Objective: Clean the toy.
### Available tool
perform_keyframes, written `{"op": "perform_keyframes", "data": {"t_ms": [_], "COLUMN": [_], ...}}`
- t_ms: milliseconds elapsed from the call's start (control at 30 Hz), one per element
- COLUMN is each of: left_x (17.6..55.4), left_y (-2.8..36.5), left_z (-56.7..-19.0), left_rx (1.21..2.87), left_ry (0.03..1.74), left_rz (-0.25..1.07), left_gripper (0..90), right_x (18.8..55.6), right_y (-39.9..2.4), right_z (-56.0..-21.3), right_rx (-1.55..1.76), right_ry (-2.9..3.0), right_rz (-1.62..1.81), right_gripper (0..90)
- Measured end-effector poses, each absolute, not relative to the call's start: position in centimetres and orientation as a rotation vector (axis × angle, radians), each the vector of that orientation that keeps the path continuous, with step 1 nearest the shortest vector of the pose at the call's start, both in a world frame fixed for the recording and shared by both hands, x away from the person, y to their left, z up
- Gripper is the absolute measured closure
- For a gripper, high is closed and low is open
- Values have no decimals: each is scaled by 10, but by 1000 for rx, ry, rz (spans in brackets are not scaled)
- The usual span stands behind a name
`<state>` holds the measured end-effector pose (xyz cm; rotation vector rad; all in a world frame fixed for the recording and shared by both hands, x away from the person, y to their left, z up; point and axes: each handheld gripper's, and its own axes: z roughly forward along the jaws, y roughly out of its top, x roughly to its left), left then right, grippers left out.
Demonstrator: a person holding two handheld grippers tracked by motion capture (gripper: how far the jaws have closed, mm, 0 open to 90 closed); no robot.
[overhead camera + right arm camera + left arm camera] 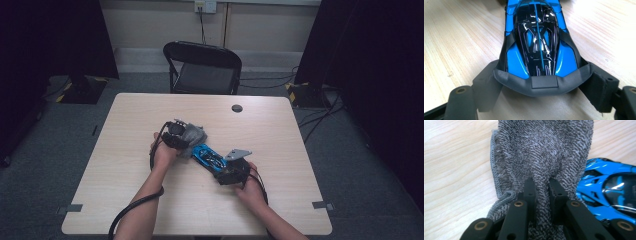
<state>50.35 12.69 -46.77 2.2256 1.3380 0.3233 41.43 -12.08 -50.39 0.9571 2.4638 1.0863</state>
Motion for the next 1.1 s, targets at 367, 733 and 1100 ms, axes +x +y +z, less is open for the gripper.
{"op": "perform_keyframes", "data": {"t_ms": [367,733,1100], "left_x": [495,471,449], "left_y": [151,131,88], "left_z": [-452,-411,-419], "left_rx": [2159,2118,2197], "left_ry": [1354,1178,1044], "left_rz": [321,275,218], "left_gripper": [790,789,789], "right_x": [414,414,414], "right_y": [-121,-121,-121], "right_z": [-504,-504,-504], "right_rx": [959,957,958], "right_ry": [2462,2462,2462], "right_rz": [1088,1087,1088], "right_gripper": [236,237,237]}}
